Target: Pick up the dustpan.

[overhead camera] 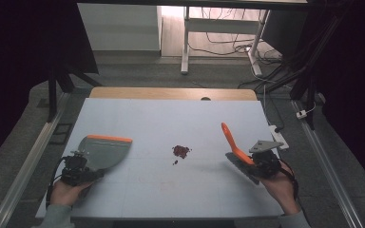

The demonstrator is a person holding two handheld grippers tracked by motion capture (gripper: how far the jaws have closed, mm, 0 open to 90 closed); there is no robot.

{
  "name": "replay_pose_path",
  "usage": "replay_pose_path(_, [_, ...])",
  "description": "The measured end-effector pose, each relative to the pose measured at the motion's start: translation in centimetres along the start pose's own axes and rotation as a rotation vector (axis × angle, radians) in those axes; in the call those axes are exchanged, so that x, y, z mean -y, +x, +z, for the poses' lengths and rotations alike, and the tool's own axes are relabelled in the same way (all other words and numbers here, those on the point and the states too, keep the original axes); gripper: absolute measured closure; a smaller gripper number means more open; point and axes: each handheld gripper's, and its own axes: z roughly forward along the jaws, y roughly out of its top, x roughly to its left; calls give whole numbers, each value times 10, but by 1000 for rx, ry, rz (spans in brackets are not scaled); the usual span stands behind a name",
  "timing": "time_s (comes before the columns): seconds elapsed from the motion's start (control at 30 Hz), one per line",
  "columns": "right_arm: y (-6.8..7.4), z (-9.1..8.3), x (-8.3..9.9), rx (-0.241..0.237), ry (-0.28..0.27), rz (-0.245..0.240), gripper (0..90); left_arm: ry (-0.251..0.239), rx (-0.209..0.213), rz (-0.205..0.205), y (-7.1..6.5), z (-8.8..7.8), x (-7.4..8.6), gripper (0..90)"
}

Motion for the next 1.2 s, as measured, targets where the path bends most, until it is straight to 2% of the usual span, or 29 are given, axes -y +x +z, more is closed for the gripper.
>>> replay_pose_path(0.07, [0, 1, 0, 0, 4, 4, 708, -3, -1, -2, 1, 0, 0, 551])
replay_pose_path(0.3, [1, 2, 0, 0, 5, 0, 708, -9, 11, -5, 2, -1, 1, 595])
replay_pose_path(0.37, [0, 2, 0, 1, 5, 0, 708, -18, 0, -9, 3, -1, 1, 606])
replay_pose_path(0.53, [0, 2, 0, 2, 4, 2, 708, -43, 10, -6, 6, -3, 2, 616])
replay_pose_path(0.8, [0, 1, 0, 2, 4, 4, 708, -69, 20, 24, 7, -5, 4, 619])
replay_pose_path(1.03, [0, 1, 0, 4, 1, 2, 708, -119, 37, 47, 10, -11, 5, 619])
replay_pose_path(1.2, [0, 1, -1, 4, -8, 4, 708, -162, 66, 75, 11, -13, 5, 620])
